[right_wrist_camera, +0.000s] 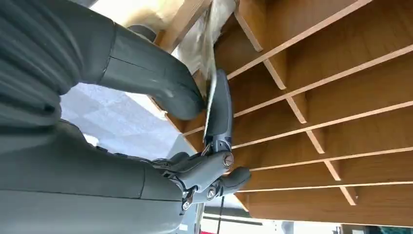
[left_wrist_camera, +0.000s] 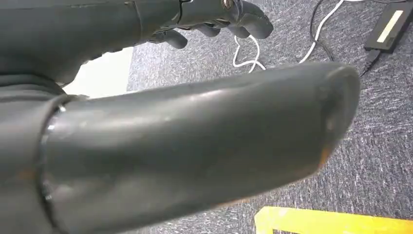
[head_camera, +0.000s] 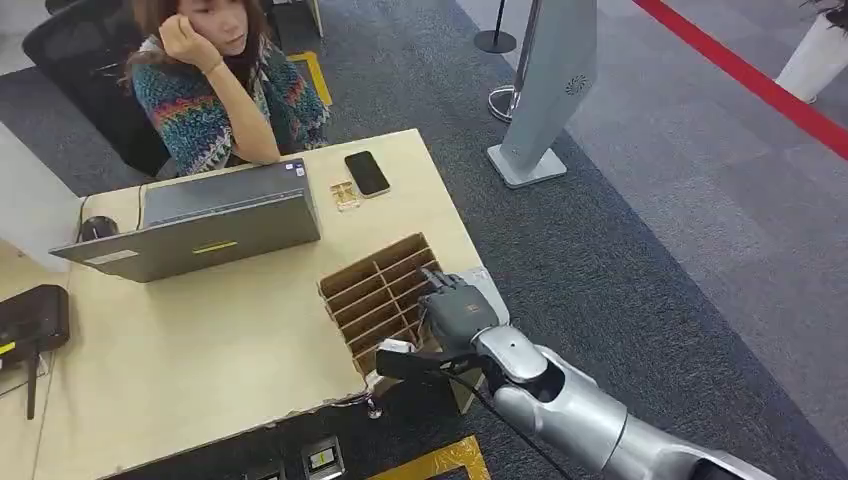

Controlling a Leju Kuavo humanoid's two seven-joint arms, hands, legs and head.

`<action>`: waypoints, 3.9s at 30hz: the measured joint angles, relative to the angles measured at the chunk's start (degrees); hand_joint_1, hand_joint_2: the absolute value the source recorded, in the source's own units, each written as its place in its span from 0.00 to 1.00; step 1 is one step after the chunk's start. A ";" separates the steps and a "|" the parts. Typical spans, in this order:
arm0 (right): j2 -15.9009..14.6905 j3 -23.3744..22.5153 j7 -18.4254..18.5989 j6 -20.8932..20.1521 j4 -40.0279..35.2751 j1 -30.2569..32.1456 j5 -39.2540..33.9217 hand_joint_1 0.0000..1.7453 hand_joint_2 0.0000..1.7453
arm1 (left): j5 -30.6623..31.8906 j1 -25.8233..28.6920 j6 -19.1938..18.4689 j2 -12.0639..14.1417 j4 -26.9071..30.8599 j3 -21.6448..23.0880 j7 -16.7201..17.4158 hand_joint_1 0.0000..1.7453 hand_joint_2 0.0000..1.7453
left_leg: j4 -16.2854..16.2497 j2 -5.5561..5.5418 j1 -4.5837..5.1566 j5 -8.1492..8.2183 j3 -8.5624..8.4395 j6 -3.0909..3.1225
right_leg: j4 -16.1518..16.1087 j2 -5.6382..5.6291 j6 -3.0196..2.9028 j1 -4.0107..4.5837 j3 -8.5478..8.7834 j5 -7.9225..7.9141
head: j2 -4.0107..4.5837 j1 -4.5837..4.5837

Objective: Pass the card to the sensor for recognition and then transmit it.

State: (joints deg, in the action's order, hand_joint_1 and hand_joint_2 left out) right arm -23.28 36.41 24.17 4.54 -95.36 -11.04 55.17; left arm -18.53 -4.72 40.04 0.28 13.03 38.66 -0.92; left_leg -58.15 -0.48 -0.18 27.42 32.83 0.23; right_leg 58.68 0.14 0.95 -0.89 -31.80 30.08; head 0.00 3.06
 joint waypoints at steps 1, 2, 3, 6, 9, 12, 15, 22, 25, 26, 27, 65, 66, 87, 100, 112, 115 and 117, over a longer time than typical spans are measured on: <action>0.00 -0.02 0.07 0.40 0.00 0.16 -0.02 0.91 1.00 | -0.02 0.00 0.00 0.00 0.00 0.00 0.00 0.00 0.00 | 0.00 0.00 0.00 0.00 0.00 0.00 | 0.00 0.00 0.00 0.00 0.00 0.00 | 0.00 0.00; 0.00 -0.02 0.13 0.70 0.02 0.33 -0.04 0.88 1.00 | -0.02 0.00 -0.04 0.00 0.00 0.02 0.07 0.00 0.00 | 0.00 0.00 0.00 0.00 0.00 0.00 | 0.00 0.00 0.00 0.00 0.00 0.00 | 0.00 0.00; 0.02 -0.02 0.30 1.14 0.02 0.53 -0.09 0.90 1.00 | -0.02 0.00 -0.09 -0.02 0.00 0.04 0.15 0.00 0.00 | 0.00 0.00 0.00 0.00 0.00 0.00 | 0.00 0.01 0.00 0.00 0.00 0.00 | 0.00 0.00; 0.04 -0.02 0.87 2.17 0.04 1.29 -0.09 0.92 1.00 | 0.11 0.00 -0.20 -0.02 0.00 0.13 0.50 0.00 0.00 | 0.00 0.00 0.00 0.00 0.00 0.00 | 0.00 0.02 0.00 0.00 0.01 0.00 | 0.00 0.00; 0.09 -0.04 1.25 2.91 0.11 1.78 -0.07 0.93 1.00 | 0.30 0.00 -0.24 -0.02 0.00 0.20 0.59 0.00 0.00 | 0.00 0.00 0.00 0.00 0.00 0.00 | 0.00 0.01 0.00 0.00 0.00 0.00 | 0.00 0.00; 0.07 -0.13 1.46 3.30 0.17 1.93 -0.04 0.95 1.00 | 0.39 -0.01 -0.22 -0.02 0.00 0.24 0.59 0.00 0.00 | 0.00 0.00 0.00 0.00 0.00 0.00 | 0.00 0.01 0.00 0.00 0.00 0.00 | 0.00 0.02; 0.02 -0.39 1.84 3.43 0.15 1.96 0.20 0.99 1.00 | 0.59 0.00 -0.20 -0.04 0.00 0.31 0.57 0.00 0.00 | 0.00 0.00 0.00 0.00 0.00 0.00 | 0.00 0.02 0.00 0.00 0.01 0.00 | 0.00 0.02; -0.13 -1.75 1.86 3.98 -1.18 1.56 2.21 1.00 1.00 | 1.14 -0.16 -0.33 -0.04 0.00 0.90 0.50 0.00 0.00 | 0.00 0.00 0.00 0.00 0.00 0.00 | 0.00 0.01 0.00 0.00 0.01 0.00 | 0.00 0.00; -0.15 -2.58 1.25 3.44 -2.43 0.06 3.26 1.00 1.00 | 1.33 -0.47 -0.35 -0.04 0.00 1.35 0.50 0.00 0.00 | 0.00 0.02 0.00 -0.01 -0.01 0.00 | 0.01 -0.01 0.00 0.00 0.00 -0.01 | 0.00 0.00; -0.15 -2.80 1.07 3.11 -2.86 -0.61 3.32 1.00 1.00 | 1.40 -0.61 -0.37 -0.04 0.00 1.53 0.50 0.00 0.00 | 0.00 0.03 0.00 -0.01 -0.01 0.00 | 0.01 -0.03 0.00 0.00 0.00 -0.01 | 0.00 0.00; -0.15 -3.12 0.90 2.80 -3.28 -1.29 3.30 1.00 1.00 | 1.53 -0.75 -0.39 -0.04 0.00 1.59 0.50 0.00 0.00 | 0.00 0.03 0.00 -0.01 -0.02 0.00 | 0.01 -0.05 0.00 0.00 0.01 -0.01 | 0.00 0.00; 9.18 7.91 -8.55 -0.98 29.63 -52.53 -10.95 1.00 1.00 | 4.74 -5.51 -2.34 -0.42 1.44 8.26 5.14 0.00 0.00 | -0.01 -0.14 -0.01 -0.07 0.15 -0.01 | 0.13 0.14 -0.02 0.02 -0.05 -0.02 | 0.00 0.02; 10.04 8.15 -8.61 -0.59 31.55 -53.22 -11.39 1.00 1.00 | 4.74 -5.51 -2.34 -0.44 1.44 8.33 5.18 0.00 0.00 | -0.01 -0.17 -0.01 -0.07 0.16 -0.01 | 0.13 0.17 -0.02 0.03 -0.05 -0.02 | 0.00 0.00; 16.55 12.68 -9.95 4.02 52.59 -55.83 -13.73 0.00 1.00 | 3.58 -5.06 -2.01 -0.35 1.44 8.74 5.20 0.00 0.00 | -0.02 -0.19 -0.01 -0.09 0.16 -0.01 | 0.10 0.14 -0.02 0.01 -0.08 -0.02 | 0.00 0.02; 8.14 11.37 1.21 14.87 45.11 -57.77 -4.94 0.00 0.00 | 1.64 -3.90 -0.20 -0.31 1.36 8.61 2.92 0.00 0.00 | -0.06 -0.06 0.01 -0.09 0.05 0.00 | 0.05 0.04 -0.03 -0.01 -0.10 -0.04 | 0.00 0.02; -13.68 -9.19 10.21 35.11 19.02 -40.77 3.30 0.00 1.00 | 13.82 -0.20 0.02 -0.57 -0.24 -2.38 -1.49 0.00 0.00 | -0.10 -0.02 -0.06 0.10 -0.14 0.07 | -0.22 0.07 -0.01 0.04 0.14 -0.03 | 0.00 0.00; -17.21 -17.80 7.69 35.32 13.54 -32.23 3.43 0.00 1.00 | 17.10 0.25 0.04 -0.87 -0.35 -6.30 -1.49 0.00 0.00 | -0.08 -0.02 -0.04 0.15 -0.12 0.13 | -0.21 0.10 -0.01 0.02 0.17 -0.03 | 0.00 -0.07; -17.73 -24.47 3.33 35.39 10.55 -26.66 2.64 0.00 1.00 | 20.09 0.49 0.04 -1.09 -0.37 -9.34 -1.49 0.00 0.00 | -0.08 0.00 -0.07 0.15 -0.14 0.13 | -0.21 0.07 -0.01 0.07 0.18 -0.03 | 0.00 0.00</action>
State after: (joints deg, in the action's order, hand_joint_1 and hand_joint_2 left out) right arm -41.00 11.94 27.51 39.93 -84.81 -37.70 57.81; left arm 1.56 -4.23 40.09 -0.81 12.66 29.33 -2.40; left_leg -58.23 -0.49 -0.25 27.57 32.69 0.35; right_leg 58.46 0.22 0.94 -0.82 -31.62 30.05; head 0.00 3.06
